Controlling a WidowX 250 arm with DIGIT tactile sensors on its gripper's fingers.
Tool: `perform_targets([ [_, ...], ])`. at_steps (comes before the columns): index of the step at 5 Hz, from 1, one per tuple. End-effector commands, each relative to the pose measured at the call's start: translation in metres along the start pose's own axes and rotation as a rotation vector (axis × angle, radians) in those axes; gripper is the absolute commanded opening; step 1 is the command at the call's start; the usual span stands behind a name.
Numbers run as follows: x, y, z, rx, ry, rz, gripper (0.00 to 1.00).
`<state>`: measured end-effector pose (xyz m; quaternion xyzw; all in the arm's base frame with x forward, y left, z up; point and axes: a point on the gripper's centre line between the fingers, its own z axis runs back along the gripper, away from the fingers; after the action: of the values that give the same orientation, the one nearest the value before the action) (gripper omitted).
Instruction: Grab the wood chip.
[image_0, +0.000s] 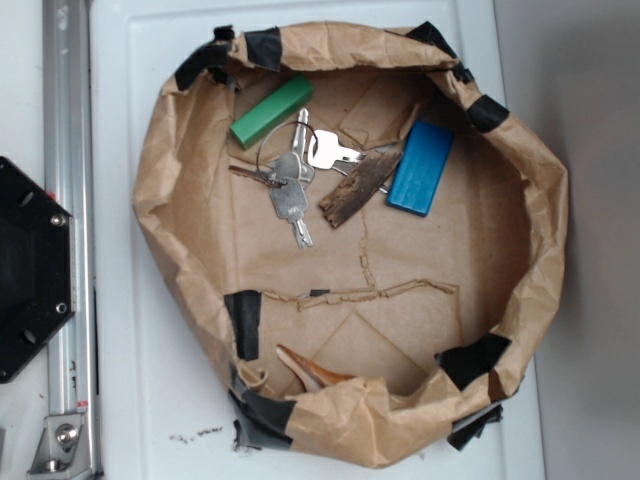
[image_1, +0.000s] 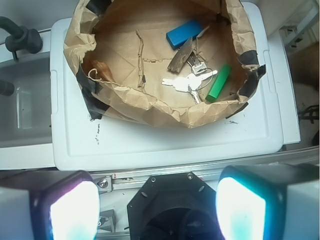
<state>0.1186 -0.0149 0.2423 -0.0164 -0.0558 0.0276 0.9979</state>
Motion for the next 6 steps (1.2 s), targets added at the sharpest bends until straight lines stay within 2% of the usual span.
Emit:
perform_targets([
  [1,0.000,0.000,0.000,0.000,0.000,0.000,1.00],
  [2,0.048,0.010,-0.028,0.021,0.014,0.221,1.00],
  [4,0.134,0.026,-0.081,-0.031,0.022,0.510,1.00],
  [5,0.142,0.041,-0.110,-0.012,-0.014,0.604,1.00],
  [6,0.143,0.055,-0.143,-0.035,0.028,0.601,1.00],
])
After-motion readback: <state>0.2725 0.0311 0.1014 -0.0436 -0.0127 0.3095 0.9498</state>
